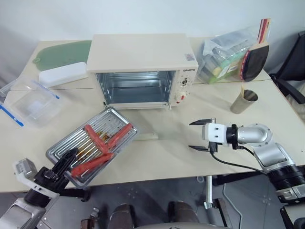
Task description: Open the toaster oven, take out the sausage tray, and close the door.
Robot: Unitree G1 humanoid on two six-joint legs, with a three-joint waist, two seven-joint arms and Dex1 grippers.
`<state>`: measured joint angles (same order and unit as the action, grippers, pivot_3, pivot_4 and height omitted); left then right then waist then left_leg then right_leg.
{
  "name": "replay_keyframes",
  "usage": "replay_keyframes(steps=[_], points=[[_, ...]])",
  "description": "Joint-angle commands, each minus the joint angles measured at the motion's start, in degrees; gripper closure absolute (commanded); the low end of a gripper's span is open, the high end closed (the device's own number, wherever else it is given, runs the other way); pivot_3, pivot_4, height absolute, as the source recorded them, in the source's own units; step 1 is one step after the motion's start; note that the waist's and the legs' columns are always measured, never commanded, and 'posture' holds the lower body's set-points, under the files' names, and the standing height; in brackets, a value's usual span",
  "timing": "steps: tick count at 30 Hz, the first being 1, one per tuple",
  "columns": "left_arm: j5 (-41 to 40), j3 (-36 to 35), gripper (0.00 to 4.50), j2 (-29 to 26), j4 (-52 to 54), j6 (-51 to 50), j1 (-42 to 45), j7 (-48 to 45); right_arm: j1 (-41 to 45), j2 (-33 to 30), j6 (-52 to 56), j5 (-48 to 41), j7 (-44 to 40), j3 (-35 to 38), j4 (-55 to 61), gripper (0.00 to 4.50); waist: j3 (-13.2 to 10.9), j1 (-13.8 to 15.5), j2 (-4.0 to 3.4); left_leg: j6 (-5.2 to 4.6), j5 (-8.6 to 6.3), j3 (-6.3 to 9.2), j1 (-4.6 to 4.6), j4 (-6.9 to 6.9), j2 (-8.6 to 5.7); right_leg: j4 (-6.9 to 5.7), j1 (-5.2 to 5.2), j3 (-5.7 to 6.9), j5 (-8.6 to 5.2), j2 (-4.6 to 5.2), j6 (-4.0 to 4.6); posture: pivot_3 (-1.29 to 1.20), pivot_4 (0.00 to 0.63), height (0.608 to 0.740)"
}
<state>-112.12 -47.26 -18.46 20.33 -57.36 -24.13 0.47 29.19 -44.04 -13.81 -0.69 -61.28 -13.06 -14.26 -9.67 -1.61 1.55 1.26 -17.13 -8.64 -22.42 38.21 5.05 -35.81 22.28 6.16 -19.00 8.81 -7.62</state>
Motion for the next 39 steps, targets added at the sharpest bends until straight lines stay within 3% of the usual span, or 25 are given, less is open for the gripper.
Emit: replay_keyframes(steps=[1,4,7,19,27,39], points=[[-0.88,-3.31,4.5,2.0,4.5,3.85,-4.21,-2.5,1.53,1.77,-1.59,2.22,-0.36,-1.3,-5.57,0.02,0.06,-0.06,0.1,0.0,-0.01,0.0,0.05,0.0,0.0,0.02,-0.07,0.01,-0.01,0.0,0.01,0.0,0.15,0.74],[-0.88,-4.58,4.5,3.4,5.82,6.06,-7.45,-3.43,3.03,3.33,-4.31,3.19,-1.22,-2.38,-9.16,0.02,0.13,-0.13,0.18,0.02,-0.03,0.05,0.26,0.01,0.04,0.11,-0.33,0.06,-0.04,-0.03,0.07,0.0,0.15,0.74],[-0.88,-5.98,4.5,5.27,6.8,8.38,-9.74,-4.03,4.07,5.35,-5.83,3.16,-1.96,-2.93,-11.22,0.56,0.26,-0.17,0.33,0.06,-0.09,0.08,0.35,0.02,0.13,0.19,-0.47,0.08,-0.05,-0.1,0.1,0.0,0.15,0.74],[-0.88,-10.24,4.5,10.73,5.31,11.8,-11.85,-4.26,5.41,10.23,-4.73,1.52,-4.24,-3.07,-10.62,4.49,0.26,-0.85,0.33,0.13,-0.23,0.1,0.43,0.03,0.36,0.21,-0.56,0.17,-0.15,-0.28,0.29,0.0,0.15,0.74],[-0.88,-15.59,4.5,11.17,2.1,10.9,-11.32,-4.38,7.38,12.58,-2.65,0.84,-4.65,-2.46,-9.62,4.49,0.21,-0.89,0.24,0.12,-0.31,0.11,0.37,0.03,0.37,0.22,-0.47,0.17,-0.17,-0.28,0.31,0.0,0.15,0.74],[-0.88,-15.44,4.5,10.55,-0.39,8.63,-10.71,-2.99,11.91,12.04,8.26,-4.69,-6.23,1.41,0.65,4.49,0.16,-0.33,0.17,0.06,-0.43,0.09,0.23,0.01,0.37,0.21,-0.2,0.04,-0.17,-0.28,0.32,0.0,0.15,0.74]])
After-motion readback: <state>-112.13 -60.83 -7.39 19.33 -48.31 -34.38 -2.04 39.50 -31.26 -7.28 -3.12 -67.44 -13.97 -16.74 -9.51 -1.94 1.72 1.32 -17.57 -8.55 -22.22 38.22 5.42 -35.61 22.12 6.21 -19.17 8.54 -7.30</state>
